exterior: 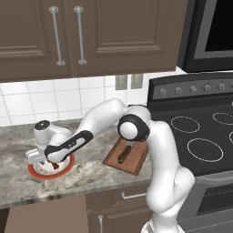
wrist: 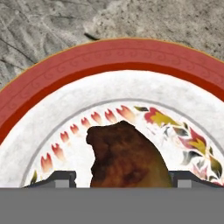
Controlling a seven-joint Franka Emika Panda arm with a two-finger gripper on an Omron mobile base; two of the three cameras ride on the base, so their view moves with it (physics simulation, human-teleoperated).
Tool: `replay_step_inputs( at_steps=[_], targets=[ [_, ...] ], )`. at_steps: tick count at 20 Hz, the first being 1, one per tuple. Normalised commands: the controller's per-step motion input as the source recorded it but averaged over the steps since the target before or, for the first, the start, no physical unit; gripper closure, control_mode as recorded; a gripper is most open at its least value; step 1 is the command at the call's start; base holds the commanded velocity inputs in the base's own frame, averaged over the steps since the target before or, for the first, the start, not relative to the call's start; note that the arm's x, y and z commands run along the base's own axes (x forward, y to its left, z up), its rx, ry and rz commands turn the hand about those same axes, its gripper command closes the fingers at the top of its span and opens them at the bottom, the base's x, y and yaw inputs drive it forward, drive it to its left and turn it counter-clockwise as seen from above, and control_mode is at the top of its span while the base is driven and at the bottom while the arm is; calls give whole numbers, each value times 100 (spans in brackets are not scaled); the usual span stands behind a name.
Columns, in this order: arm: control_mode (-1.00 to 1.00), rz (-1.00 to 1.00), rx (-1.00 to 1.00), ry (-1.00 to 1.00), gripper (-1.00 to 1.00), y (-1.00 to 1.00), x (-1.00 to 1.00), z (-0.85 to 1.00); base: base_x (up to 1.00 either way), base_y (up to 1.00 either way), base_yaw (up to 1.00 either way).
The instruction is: Pick up the knife from the drawer and place it on the cutting board. Then place the meat from the plate to the cutting board.
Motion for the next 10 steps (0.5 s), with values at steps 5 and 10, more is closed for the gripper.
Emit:
replay_step_inputs(
  at_steps=[5,10],
  targets=[
    [-100,0,0,0,100,0,0,-13,0,0,0],
    [-100,0,0,0,100,0,0,0,0,0,0]
  ],
)
